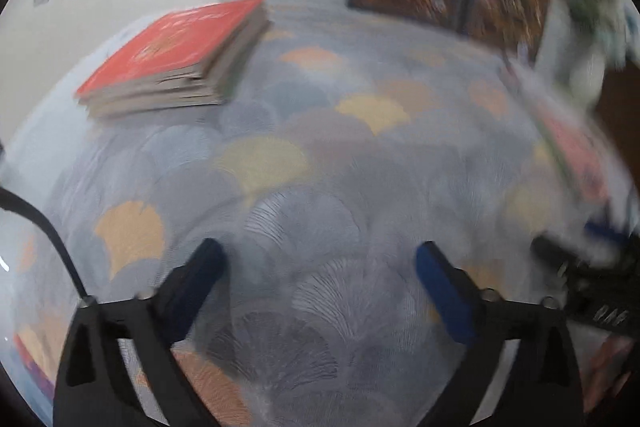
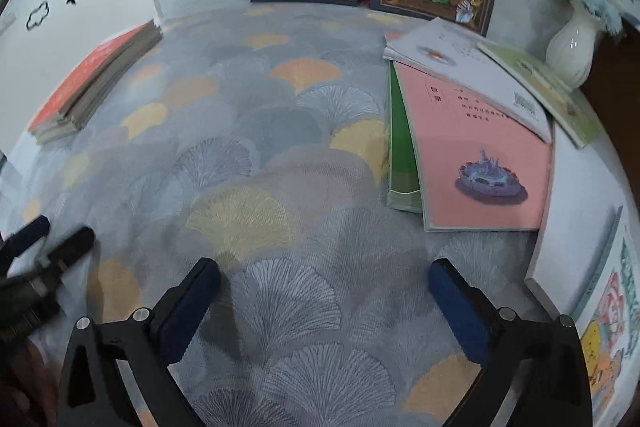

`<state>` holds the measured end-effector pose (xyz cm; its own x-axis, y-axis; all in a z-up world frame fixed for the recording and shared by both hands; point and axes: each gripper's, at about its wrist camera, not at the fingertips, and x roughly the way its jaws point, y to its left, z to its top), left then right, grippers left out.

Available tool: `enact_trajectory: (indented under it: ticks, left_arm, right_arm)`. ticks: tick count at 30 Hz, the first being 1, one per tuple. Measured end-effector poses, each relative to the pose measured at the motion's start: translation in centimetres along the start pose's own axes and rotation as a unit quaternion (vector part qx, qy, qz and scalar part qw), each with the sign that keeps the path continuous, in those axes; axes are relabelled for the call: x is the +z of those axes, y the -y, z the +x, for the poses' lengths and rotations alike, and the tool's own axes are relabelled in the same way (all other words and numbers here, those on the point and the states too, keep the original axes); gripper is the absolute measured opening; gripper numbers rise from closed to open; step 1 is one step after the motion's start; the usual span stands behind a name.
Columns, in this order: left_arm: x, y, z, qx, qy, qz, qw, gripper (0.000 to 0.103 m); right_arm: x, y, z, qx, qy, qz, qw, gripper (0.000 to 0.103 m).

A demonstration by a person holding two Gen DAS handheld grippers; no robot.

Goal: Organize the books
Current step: 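Move both tools back toward the booklets by the wall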

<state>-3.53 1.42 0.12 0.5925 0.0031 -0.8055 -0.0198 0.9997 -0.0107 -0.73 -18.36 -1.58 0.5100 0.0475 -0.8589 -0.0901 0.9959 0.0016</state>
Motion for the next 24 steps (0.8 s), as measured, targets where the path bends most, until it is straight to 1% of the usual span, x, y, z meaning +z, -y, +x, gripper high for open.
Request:
enact_trajectory:
  ticks: [1, 4, 7, 8, 18, 24]
  left_arm:
    - [0.0, 0.3, 0.0, 0.000, -0.001, 0.005, 1.0000, 0.102]
    - [0.0, -0.2, 0.1, -0.011, -0.002, -0.008, 0.9999, 0.102]
    - [0.0, -0.2, 0.2, -0.009, -0.002, -0.006, 0.9999, 0.103]
    - [-0.1, -0.2, 0.2, -0.008, -0.002, -0.006, 0.9999, 0.103]
    - [0.1, -0.1, 0.3, -0.008, -0.002, -0.005, 1.0000, 0.103]
    - [0.3, 0.0, 0.5, -0.001, -0.004, -0.002, 1.0000, 0.103]
  right_arm:
    - [0.0, 0.0, 0.0, -0.001, 0.001, 0.002, 1.000, 0.103]
    - [-0.6, 0.1, -0.2, -0.001, 0.019, 0.010, 1.000, 0.103]
    - [-1.4, -0.2, -0.6, -0.006, 0.044, 0.018, 0.999, 0.103]
    - [-1.6, -0.3, -0.8, -0.009, 0.046, 0.019, 0.999, 0.103]
    - [-1.4, -0.3, -0.6, -0.006, 0.045, 0.020, 0.999, 0.103]
    - [-1.4, -0.3, -0.7, -0.006, 0.045, 0.020, 0.999, 0.103]
